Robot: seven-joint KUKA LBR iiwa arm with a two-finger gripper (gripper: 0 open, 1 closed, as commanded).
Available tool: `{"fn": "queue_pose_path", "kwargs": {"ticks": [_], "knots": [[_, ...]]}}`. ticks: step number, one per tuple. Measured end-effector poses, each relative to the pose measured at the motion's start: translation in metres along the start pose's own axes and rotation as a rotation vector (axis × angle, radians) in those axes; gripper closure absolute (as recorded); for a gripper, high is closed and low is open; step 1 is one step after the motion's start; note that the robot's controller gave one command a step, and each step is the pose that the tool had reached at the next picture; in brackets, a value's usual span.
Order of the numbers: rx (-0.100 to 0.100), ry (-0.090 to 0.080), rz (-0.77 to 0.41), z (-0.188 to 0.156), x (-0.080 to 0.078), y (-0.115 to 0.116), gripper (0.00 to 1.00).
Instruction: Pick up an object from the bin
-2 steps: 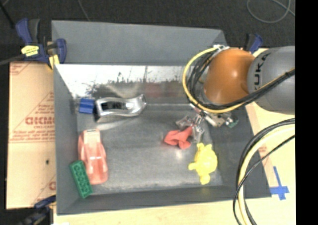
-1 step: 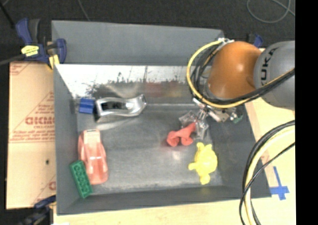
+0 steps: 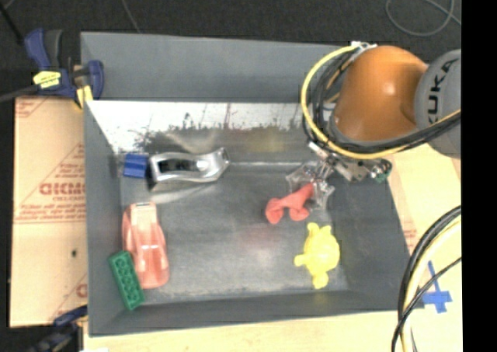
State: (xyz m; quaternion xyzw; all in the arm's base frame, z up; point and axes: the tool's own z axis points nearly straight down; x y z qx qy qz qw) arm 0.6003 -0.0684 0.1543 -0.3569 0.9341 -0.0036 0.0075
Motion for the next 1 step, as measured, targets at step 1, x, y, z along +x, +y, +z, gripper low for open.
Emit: {"fn": "queue_pose_path", "kwargs": {"ticks": [1], "knots": [[0.001,-0.001,0.008,-0.0600,0.0026,0.0057,1.00]]}}
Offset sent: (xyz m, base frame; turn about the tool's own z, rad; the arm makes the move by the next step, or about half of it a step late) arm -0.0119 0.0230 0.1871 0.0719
